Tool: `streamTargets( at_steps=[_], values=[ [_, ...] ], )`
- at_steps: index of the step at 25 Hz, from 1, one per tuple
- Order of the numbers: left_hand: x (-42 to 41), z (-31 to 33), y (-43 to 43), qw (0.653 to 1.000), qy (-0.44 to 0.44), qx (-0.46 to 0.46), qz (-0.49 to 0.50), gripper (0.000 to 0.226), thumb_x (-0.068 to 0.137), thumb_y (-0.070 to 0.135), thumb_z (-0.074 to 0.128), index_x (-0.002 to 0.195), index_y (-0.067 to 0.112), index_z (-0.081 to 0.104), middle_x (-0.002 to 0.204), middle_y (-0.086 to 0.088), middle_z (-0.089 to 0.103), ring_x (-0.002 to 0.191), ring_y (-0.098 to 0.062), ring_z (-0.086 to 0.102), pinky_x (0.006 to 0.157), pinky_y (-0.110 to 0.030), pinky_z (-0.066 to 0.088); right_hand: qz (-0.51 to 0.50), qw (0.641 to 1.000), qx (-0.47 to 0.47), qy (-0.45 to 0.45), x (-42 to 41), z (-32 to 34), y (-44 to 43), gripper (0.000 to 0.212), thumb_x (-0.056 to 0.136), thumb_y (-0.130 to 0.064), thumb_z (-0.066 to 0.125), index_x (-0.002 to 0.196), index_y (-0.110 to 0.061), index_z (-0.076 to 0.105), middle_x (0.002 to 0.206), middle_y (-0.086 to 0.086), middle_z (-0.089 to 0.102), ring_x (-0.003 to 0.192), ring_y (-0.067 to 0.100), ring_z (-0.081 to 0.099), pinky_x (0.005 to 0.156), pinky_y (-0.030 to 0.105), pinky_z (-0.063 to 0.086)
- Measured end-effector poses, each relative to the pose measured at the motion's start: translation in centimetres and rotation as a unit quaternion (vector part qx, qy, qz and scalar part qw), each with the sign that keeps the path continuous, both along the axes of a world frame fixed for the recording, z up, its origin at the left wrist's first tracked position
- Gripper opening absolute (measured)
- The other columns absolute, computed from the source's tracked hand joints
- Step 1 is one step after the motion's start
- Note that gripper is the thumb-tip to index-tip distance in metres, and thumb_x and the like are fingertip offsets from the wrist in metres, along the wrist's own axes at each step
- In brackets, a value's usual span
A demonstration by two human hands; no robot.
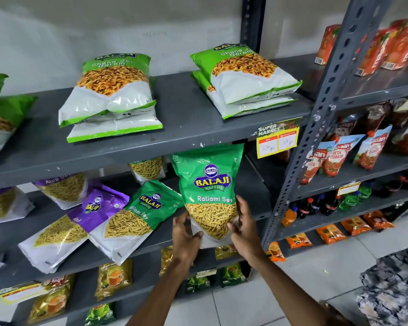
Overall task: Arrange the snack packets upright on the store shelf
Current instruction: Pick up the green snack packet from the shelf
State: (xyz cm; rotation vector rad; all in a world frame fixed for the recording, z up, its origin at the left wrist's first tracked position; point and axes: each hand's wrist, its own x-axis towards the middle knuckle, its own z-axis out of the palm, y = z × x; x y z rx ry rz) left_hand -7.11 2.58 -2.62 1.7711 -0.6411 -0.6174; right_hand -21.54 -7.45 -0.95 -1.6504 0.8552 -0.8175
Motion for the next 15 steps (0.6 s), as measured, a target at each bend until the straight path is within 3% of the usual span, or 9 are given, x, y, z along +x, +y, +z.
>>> streamTargets(
  at_steps=[2, 4, 7, 11, 15],
  values=[
    [0.1, -0.3, -3.4, 1.0, -0.019, 0.012, 0.021, 0.073, 0.062, -0.008, 0.076, 0.121, 0.028, 0.053, 0.123, -0.001, 0.055, 0.115, -0.02, 0.058, 0.102, -0.042, 0.05, -0.022, 1.0, -0.008, 0.014, 1.0, -0.8, -3.4, 0.086, 0.076, 0.019, 0.05, 0.125, -0.051, 0.034, 0.117, 0.012, 0.062, 0.095, 0.021, 0.065, 0.075, 0.042, 0.062],
    [0.3, -0.4, -6.3, 0.997, -0.055, 0.028, 0.037, 0.065, 0.062, -0.008, 0.078, 0.115, 0.018, 0.049, 0.116, -0.001, 0.051, 0.11, -0.023, 0.055, 0.098, -0.038, 0.049, -0.027, 0.999, -0.018, 0.015, 1.9, -0.9, -6.2, 0.081, 0.072, 0.024, 0.05, 0.125, -0.035, 0.035, 0.114, 0.012, 0.062, 0.084, 0.018, 0.062, 0.064, 0.035, 0.06],
    [1.1, -0.7, -9.8, 0.995, -0.083, 0.026, 0.042, 0.061, 0.059, -0.005, 0.078, 0.108, 0.016, 0.047, 0.111, -0.003, 0.054, 0.104, -0.02, 0.054, 0.092, -0.033, 0.049, -0.019, 0.999, -0.044, 0.015, 3.2, -1.2, -9.5, 0.067, 0.069, 0.022, 0.057, 0.123, -0.012, 0.035, 0.114, 0.013, 0.063, 0.099, 0.016, 0.066, 0.073, 0.023, 0.06],
    [1.9, -0.9, -11.5, 0.994, -0.084, 0.039, 0.05, 0.051, 0.062, -0.007, 0.075, 0.097, 0.01, 0.043, 0.095, -0.001, 0.047, 0.087, -0.018, 0.046, 0.07, -0.027, 0.037, -0.014, 0.998, -0.045, 0.038, 4.7, -3.0, -11.7, 0.061, 0.069, 0.015, 0.065, 0.11, -0.021, 0.037, 0.113, 0.014, 0.063, 0.108, 0.02, 0.064, 0.085, 0.032, 0.06],
    [2.5, -1.4, -11.6, 0.995, -0.08, 0.053, 0.03, 0.05, 0.064, 0.0, 0.079, 0.093, 0.013, 0.04, 0.095, -0.008, 0.052, 0.087, -0.023, 0.049, 0.068, -0.029, 0.039, -0.029, 0.998, -0.022, 0.055, 5.4, -3.7, -11.7, 0.065, 0.068, 0.01, 0.07, 0.11, -0.026, 0.036, 0.116, 0.014, 0.061, 0.111, 0.021, 0.062, 0.086, 0.038, 0.06]
  ],
)
